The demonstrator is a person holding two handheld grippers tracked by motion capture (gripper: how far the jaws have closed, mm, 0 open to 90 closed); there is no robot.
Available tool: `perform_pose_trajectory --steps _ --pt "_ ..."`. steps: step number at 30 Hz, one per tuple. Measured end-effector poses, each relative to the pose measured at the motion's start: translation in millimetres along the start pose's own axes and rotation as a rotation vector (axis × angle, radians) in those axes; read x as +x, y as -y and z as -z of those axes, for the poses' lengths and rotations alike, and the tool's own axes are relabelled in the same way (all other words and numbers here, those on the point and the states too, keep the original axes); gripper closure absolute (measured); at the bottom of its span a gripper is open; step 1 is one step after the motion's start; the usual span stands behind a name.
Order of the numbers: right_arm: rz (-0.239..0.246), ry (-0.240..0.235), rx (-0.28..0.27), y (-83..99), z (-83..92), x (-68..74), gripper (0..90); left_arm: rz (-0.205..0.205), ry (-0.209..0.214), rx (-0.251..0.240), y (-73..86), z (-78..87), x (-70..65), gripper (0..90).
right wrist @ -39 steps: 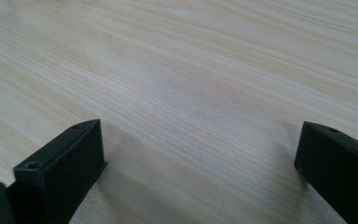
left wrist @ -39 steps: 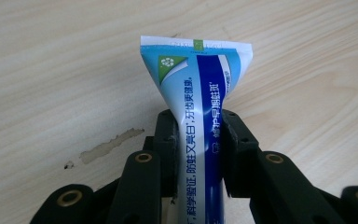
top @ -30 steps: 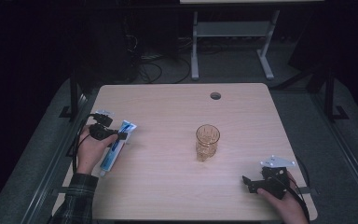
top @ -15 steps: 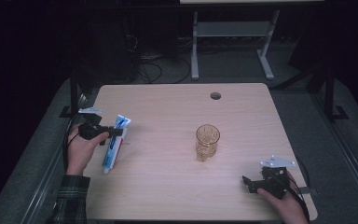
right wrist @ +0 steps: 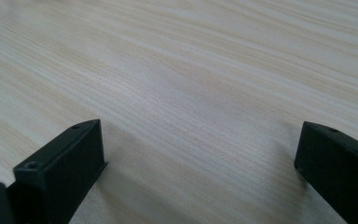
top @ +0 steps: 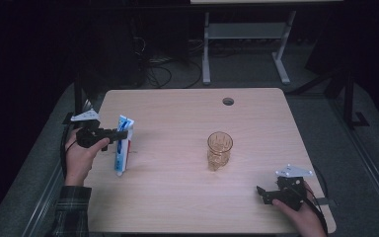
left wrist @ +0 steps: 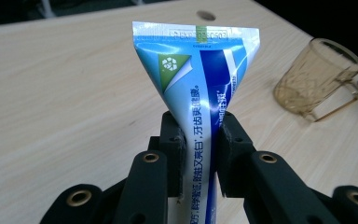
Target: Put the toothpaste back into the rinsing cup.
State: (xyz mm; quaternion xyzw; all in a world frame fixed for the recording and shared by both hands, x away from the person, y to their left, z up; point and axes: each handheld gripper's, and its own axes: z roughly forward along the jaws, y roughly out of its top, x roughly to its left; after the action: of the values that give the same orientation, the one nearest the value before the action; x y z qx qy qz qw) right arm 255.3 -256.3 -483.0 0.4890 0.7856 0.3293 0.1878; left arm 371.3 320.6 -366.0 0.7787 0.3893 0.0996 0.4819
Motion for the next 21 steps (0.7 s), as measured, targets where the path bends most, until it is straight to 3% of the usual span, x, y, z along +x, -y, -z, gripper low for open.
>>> perform_pose_trajectory --steps 14,21 --pt "0.000 0.000 0.000 0.0 0.0 0.0 0.7 -0.056 0.112 -0.135 -6.4 1.7 -8.6 74.1" --pt "0.000 0.000 0.000 0.0 0.0 0.0 0.7 -0.091 0.155 -0.167 -15.2 -1.8 -18.2 74.0"
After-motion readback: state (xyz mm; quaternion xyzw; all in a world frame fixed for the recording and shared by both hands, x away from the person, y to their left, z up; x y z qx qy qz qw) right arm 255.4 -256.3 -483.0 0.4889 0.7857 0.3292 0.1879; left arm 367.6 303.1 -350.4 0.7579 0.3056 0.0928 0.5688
